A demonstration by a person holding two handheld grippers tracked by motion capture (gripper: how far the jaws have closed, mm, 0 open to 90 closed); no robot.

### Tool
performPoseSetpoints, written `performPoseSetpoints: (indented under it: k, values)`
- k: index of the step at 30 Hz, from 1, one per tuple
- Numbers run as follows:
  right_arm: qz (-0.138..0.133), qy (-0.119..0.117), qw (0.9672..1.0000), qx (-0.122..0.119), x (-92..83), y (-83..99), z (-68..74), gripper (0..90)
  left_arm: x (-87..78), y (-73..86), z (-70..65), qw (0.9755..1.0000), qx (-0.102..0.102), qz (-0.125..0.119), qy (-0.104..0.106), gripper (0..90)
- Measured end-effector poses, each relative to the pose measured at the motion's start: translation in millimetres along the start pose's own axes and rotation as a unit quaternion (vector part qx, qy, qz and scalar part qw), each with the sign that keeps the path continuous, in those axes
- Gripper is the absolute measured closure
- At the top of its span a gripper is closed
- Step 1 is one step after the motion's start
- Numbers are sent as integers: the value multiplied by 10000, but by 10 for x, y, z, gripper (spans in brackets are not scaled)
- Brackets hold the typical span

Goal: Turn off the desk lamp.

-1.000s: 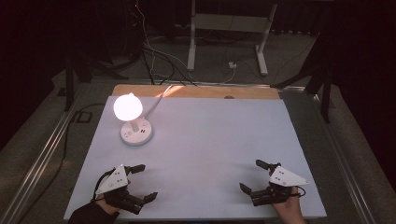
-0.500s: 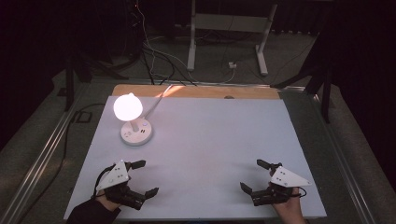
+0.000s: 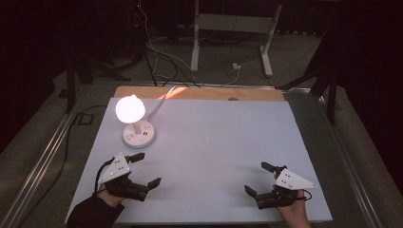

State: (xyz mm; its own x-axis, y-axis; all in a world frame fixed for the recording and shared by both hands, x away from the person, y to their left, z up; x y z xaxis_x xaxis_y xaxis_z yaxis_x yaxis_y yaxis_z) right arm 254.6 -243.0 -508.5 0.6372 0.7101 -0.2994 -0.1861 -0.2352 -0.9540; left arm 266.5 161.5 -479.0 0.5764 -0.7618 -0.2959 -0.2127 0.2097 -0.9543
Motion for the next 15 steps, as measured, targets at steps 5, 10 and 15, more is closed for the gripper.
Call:
performPoseSetpoints:
  k: [5, 10, 15]
  values:
    - [10, -2, 10000, -1, -1, 2, -1, 0, 43, -61, 80, 9998, -46, -29, -185, 5]
    - [15, -7, 10000, -1, 0, 2, 0, 0, 101, -87, 175, 9991, -132, -33, -396, 5]
    - [16, -10, 10000, 16, 0, 3, -3, 0, 153, -108, 270, 9979, -283, -45, -588, 5]
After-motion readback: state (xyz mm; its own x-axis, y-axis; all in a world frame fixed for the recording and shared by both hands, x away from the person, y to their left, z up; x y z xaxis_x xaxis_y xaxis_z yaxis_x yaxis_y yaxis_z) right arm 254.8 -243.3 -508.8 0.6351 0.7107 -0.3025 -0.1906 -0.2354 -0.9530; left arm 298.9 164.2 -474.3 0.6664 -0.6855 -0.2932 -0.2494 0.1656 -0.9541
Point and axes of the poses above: each handheld gripper's, and its own axes: x roughly forward along the jaws, y roughly out of its underside, z roughly to its left, the point moved 5 cm from there along x, roughly forward along the jaws, and after that the axes turned 3 degrees about -z, right-handed, at the moved point
